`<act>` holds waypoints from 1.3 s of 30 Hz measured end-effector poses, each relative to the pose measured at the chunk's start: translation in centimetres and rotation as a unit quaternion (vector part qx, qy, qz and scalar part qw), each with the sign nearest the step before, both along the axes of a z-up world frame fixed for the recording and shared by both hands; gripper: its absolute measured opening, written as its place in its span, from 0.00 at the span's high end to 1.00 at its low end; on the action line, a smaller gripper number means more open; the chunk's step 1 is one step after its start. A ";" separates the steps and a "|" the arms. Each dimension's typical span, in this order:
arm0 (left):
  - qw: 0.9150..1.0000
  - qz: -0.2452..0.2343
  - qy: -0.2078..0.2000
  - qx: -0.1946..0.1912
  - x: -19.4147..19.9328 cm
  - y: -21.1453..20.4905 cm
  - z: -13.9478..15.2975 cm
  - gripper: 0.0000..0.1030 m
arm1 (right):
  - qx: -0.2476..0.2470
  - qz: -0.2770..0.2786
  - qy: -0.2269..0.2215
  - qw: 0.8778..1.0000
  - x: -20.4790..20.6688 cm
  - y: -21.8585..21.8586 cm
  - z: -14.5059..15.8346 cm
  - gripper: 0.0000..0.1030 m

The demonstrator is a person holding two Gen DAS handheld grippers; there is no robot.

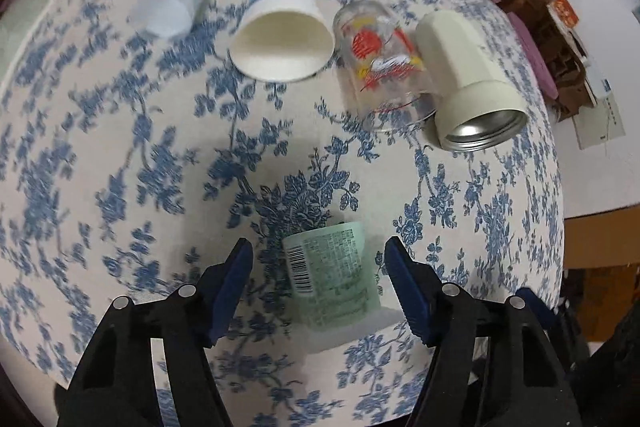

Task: Flip cup upside down
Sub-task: 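Grasp the yogurt cup with the left gripper and turn it opening-down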

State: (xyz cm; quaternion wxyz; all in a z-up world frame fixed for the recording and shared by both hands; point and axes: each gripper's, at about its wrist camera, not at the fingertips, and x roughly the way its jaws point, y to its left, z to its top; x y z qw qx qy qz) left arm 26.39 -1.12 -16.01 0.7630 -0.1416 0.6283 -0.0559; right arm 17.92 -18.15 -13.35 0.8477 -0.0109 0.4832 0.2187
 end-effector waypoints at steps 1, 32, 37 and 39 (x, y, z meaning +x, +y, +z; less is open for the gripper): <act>1.000 0.003 0.008 0.001 0.2 -0.1 -0.3 0.39 | 0.003 -0.001 0.002 1.000 0.0 -0.1 -0.1 0.19; 0.989 -0.034 -0.130 0.067 0.5 -2.1 1.4 0.54 | 0.012 -0.027 -0.003 1.000 1.3 -2.0 -0.6 0.19; 0.970 -0.056 -0.204 0.115 0.4 -3.3 1.9 0.54 | 0.006 -0.039 -0.010 0.999 2.1 -2.4 -0.6 0.19; 0.964 -0.067 -0.221 0.129 0.5 -3.7 1.5 0.54 | 0.006 -0.042 -0.012 0.999 2.5 -2.5 -0.6 0.19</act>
